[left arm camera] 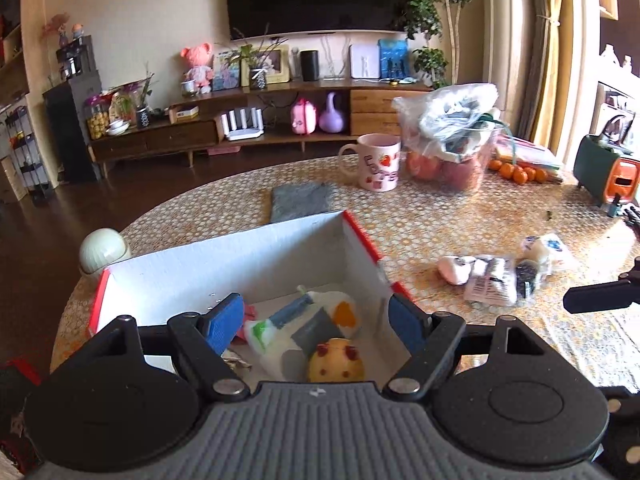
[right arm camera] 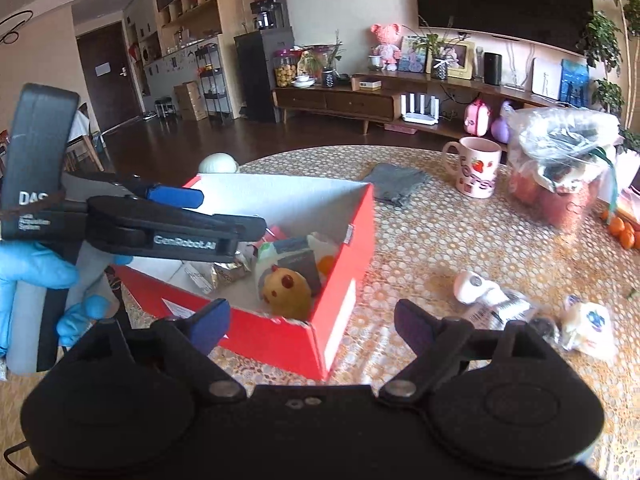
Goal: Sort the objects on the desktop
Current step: 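Withdraw both grippers from the box back toward the table items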
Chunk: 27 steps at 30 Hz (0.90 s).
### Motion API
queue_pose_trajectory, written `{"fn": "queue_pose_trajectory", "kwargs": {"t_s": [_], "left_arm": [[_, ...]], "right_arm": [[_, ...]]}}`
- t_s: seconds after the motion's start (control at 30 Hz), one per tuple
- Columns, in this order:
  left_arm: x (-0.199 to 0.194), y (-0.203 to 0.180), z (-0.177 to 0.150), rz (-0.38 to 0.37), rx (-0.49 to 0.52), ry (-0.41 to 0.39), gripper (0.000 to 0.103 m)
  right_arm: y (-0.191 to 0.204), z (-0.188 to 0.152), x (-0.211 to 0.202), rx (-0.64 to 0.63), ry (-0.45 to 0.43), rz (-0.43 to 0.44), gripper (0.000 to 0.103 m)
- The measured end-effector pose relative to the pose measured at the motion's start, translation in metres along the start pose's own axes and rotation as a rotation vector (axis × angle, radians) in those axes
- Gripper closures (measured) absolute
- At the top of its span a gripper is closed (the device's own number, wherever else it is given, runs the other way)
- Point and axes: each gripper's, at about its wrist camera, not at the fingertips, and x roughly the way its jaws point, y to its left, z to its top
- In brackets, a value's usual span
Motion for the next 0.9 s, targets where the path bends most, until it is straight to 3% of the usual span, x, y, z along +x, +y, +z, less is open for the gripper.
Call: {"fn": "queue_pose_trajectory", "kwargs": {"t_s": [0.5,0.9], "left_arm": [[-0.002,-0.08,0.001,-0.141,0.09,-0.018,0.024],[0.039,-0.124,0.023,-0.168,0.143,0.026,0.02]], "right_arm": [[-0.082,-0.038,-0.044,0.099,0.006,-0.156,0.012],[-0.14,-0.051,-0.051,0.153,0.008,-0.251,0.012]]}}
